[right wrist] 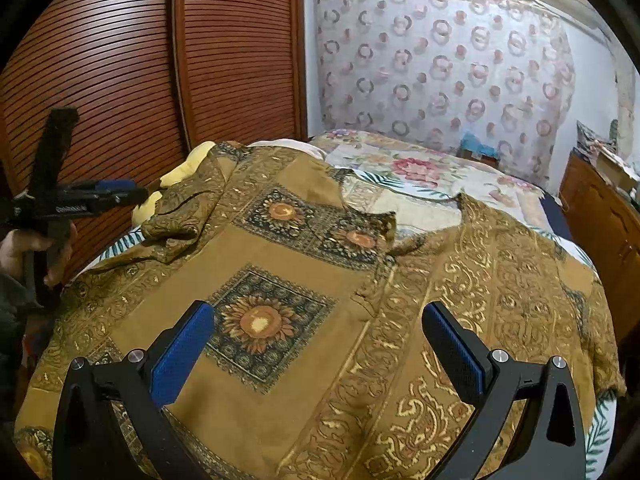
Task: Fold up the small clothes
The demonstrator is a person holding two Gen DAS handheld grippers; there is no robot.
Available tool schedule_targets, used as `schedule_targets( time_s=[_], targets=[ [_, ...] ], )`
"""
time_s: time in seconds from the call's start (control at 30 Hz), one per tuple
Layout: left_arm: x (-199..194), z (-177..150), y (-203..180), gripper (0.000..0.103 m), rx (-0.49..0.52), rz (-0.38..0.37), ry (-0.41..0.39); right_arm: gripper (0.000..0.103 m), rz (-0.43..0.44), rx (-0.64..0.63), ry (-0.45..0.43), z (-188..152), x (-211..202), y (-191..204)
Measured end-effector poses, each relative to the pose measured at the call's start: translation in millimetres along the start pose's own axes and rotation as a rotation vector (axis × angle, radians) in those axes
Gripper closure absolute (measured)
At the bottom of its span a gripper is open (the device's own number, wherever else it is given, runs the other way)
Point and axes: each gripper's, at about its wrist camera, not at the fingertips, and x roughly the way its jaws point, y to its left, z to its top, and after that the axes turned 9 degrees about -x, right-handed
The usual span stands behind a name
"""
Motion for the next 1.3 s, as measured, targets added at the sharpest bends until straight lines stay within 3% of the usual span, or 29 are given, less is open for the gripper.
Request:
schedule_targets(
  time_s=[0.23, 0.5, 0.57, 0.77, 0.87, 0.9, 1.0, 1.17, 1.3],
  targets=[
    [20.8, -8.7, 19.7, 0.027, -0.056, 0.022, 0.059, 0.000, 0.047, -0.056, 0.014, 13.7, 20.4, 10.6],
    [44.0, -7.9, 29.0, 0.027, -0.067, 0.022, 0.145, 0.001, 0.109, -0.073, 0.087, 11.3, 57.0, 18.4],
    [44.6, -6.9, 26.5, 0.032, -0.054, 0.018, 0.155, 0.001, 0.111, -0.084, 0.104, 9.9, 63.3, 20.0],
    [46.5, -6.3, 20.5, 0.060, -0.014, 0.019, 0.165, 0.001, 0.103, -0.110, 0.144, 4.9, 84.1, 25.8],
    [46.8, -4.0, 17.4, 0.083, -0.005, -0.002, 0.173, 0.001, 0.102, -0.120, 0.152, 4.2, 89.6, 30.0],
    [47.1, -3.4, 16.1, 0.097, -0.002, -0.006, 0.178, 0.001, 0.100, -0.123, 0.153, 5.0, 90.3, 30.7],
    [40.9, -0.4, 9.4, 0.098, 0.023, 0.009, 0.143, 0.001, 0.105, -0.115, 0.158, 4.1, 90.9, 30.5],
    [11.9, 20.5, -6.4, 0.099, 0.026, -0.037, 0.036, 0.001, 0.113, -0.094, 0.153, 2.8, 89.3, 25.3],
    [0.9, 41.1, -26.9, 0.099, 0.055, -0.073, -0.003, 0.001, 0.112, -0.081, 0.145, 2.3, 85.1, 22.6]
  ],
)
